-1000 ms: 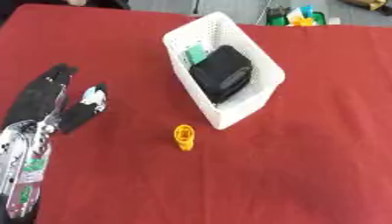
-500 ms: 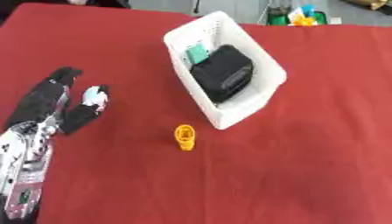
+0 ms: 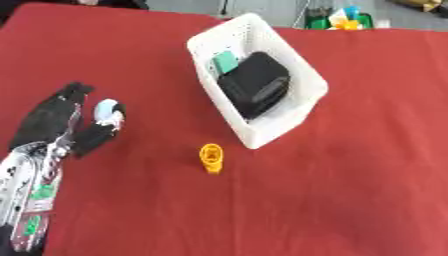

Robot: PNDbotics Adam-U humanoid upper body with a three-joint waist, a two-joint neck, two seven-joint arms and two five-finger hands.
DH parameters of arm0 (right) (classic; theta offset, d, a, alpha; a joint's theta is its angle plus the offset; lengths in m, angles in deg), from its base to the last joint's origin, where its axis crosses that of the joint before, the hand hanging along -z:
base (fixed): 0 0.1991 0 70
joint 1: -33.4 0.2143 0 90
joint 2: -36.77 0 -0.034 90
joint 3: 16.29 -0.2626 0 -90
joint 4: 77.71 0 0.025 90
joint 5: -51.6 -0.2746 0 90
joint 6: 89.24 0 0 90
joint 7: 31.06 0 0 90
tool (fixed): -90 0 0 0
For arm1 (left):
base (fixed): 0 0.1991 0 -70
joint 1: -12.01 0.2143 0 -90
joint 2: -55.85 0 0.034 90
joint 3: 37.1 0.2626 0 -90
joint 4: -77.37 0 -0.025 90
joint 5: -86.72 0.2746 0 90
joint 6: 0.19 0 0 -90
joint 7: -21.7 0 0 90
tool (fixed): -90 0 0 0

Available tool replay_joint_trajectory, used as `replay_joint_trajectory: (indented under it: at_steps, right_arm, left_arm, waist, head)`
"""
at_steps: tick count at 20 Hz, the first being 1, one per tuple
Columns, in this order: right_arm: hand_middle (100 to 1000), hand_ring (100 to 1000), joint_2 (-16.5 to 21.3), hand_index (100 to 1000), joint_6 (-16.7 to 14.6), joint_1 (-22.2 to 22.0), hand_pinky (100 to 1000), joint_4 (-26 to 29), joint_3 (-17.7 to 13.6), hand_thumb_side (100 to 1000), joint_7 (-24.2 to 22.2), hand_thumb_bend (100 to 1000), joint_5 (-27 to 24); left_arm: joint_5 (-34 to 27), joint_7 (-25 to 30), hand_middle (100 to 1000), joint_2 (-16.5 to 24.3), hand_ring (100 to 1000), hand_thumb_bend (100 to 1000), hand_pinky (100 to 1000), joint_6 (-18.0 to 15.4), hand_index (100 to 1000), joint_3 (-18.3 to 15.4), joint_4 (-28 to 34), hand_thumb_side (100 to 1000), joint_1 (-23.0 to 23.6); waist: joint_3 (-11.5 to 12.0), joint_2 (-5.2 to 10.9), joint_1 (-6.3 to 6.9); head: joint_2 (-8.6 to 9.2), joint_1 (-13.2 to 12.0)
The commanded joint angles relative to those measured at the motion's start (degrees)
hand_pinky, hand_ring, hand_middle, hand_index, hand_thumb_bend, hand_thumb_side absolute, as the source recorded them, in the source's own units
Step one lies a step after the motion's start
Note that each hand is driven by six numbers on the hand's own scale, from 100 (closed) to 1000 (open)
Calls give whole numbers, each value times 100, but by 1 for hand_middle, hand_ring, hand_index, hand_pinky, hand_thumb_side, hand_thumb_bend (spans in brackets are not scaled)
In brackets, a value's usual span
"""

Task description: Pick up objects on the table and place them in the box.

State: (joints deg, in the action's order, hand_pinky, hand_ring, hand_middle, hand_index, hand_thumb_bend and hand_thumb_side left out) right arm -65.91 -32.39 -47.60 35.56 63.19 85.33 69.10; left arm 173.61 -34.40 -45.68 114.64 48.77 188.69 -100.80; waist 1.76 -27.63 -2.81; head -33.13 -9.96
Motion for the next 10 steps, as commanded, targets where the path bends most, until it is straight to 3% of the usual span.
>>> replay_joint_trajectory:
  at_steps: [1,10]
  right_arm:
    - [606,752,43,709,-20,-4,752,132,10,1000,-19,208,-54]
    - [607,752,31,711,-34,-6,756,132,25,1000,-59,213,-50]
  left_arm:
    - [103,7,1000,17,1000,337,1000,13,1000,-44,68,1000,-90]
    - [156,10,1000,-41,1000,306,1000,43,1000,-37,-9,1000,-91]
  waist:
    - [-7,94,6]
    - [-6,64,-8]
  head:
    - [71,-15]
    - [88,-19]
